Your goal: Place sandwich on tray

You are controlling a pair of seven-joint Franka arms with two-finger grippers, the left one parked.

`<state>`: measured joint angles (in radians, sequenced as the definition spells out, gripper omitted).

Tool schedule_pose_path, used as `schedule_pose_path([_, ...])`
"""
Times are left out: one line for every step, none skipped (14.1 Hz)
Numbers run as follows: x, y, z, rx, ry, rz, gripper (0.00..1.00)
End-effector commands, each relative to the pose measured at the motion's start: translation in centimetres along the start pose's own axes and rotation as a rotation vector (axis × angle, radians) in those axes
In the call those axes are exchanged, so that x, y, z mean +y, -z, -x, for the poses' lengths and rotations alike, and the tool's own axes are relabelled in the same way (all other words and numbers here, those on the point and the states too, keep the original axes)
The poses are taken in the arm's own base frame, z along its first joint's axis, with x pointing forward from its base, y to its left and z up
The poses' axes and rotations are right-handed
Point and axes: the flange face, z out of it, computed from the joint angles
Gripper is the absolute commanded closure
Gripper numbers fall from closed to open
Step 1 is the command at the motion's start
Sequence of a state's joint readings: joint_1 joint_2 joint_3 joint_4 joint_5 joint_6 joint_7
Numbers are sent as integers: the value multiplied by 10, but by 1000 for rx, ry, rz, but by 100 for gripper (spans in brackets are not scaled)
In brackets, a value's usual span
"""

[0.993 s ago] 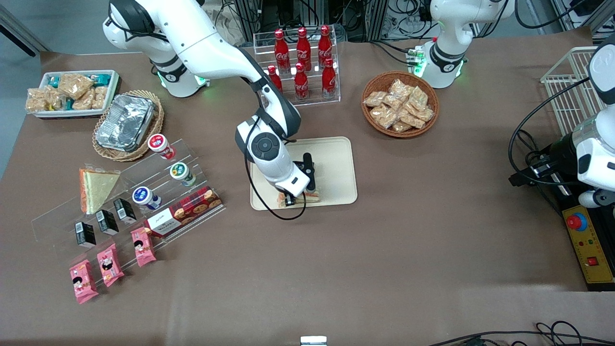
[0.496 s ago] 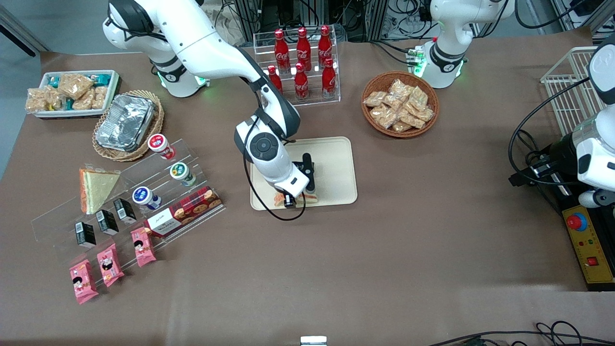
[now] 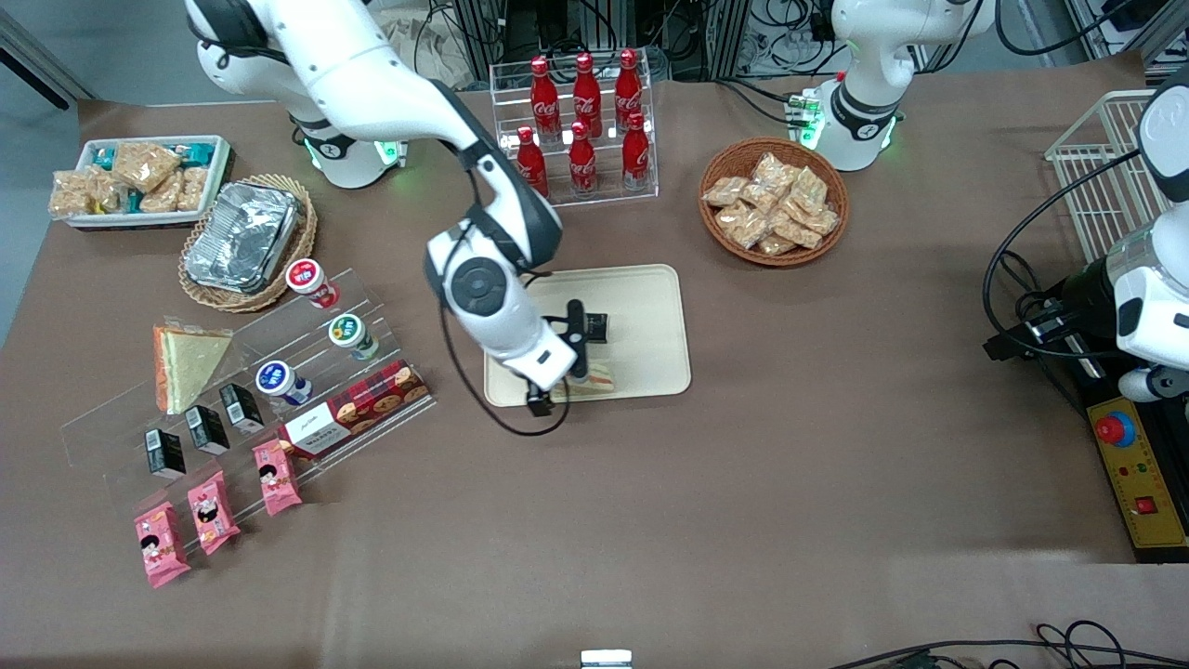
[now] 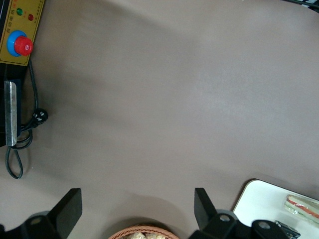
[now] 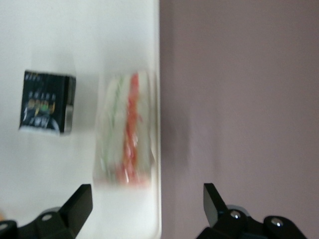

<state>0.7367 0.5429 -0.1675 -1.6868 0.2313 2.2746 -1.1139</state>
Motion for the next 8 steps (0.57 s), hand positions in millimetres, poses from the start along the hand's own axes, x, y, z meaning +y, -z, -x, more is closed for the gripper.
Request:
schedule_pose_path([18,52,49,38,-85,-58,1])
schedule_pose_path([27,56,71,55,-144,-96,1])
schedule_pose_path([38,64,95,79,-203,-128,1])
schedule_pose_path([48,74,121,91,-250,-145,1])
schedule_pose_path([57,87,152,101,-298,-148,1])
schedule_pose_path([63,100,174,123,-341,-148,1])
schedule_pose_path([67,114,192,149,-380,-147,1])
schedule_pose_path([74,127,223,170,-445,-140,1])
